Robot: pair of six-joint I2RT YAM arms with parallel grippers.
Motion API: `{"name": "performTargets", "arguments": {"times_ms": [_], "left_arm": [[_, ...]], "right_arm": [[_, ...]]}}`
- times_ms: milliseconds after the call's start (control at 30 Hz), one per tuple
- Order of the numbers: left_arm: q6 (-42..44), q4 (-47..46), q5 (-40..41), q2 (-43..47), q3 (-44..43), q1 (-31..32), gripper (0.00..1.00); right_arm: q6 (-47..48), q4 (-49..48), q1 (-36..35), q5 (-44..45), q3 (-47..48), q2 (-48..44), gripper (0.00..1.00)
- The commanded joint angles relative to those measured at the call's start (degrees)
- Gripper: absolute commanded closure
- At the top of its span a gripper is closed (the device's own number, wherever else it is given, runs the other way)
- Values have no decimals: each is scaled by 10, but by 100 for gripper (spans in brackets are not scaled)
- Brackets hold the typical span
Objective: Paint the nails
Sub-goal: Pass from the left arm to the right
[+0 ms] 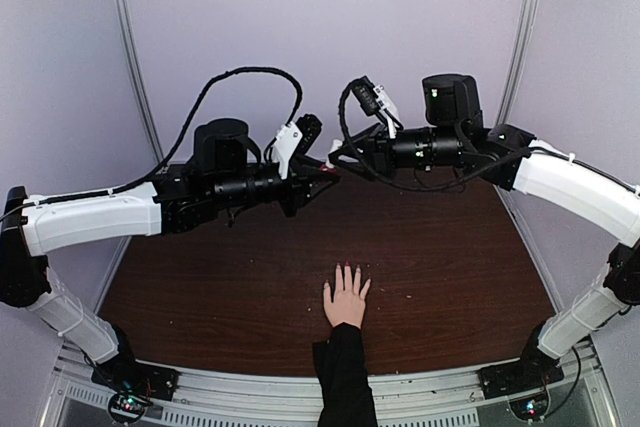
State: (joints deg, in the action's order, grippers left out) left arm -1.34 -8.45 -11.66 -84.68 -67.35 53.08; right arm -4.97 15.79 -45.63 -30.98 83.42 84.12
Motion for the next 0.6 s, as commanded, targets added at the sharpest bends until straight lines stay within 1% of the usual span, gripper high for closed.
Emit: {"name": "performTargets", "arguments": {"times_ms": [0, 100, 233, 333, 433, 533, 567], "left_arm": [[8, -10, -12, -3, -12, -3, 100], [8, -8, -12, -3, -14, -3, 100], [23, -7, -11, -5, -16, -3, 100], [23, -8, -4, -5, -16, -3, 100], [20, -7, 10, -7, -16, -3, 100], [15, -6, 33, -5, -14, -3, 100], [15, -7, 39, -3, -12, -3, 93]], "right_arm": [[-13, -6, 0, 10, 27, 7, 60], [-16, -10, 1, 12, 26, 10, 62], [-20, -16, 0, 12, 24, 14, 68], [-21, -15, 0, 6, 26, 19, 78], [-19, -14, 1, 5, 27, 20, 86], [-12, -10, 1, 10, 26, 18, 96], [-8, -8, 1, 14, 26, 16, 98]]}}
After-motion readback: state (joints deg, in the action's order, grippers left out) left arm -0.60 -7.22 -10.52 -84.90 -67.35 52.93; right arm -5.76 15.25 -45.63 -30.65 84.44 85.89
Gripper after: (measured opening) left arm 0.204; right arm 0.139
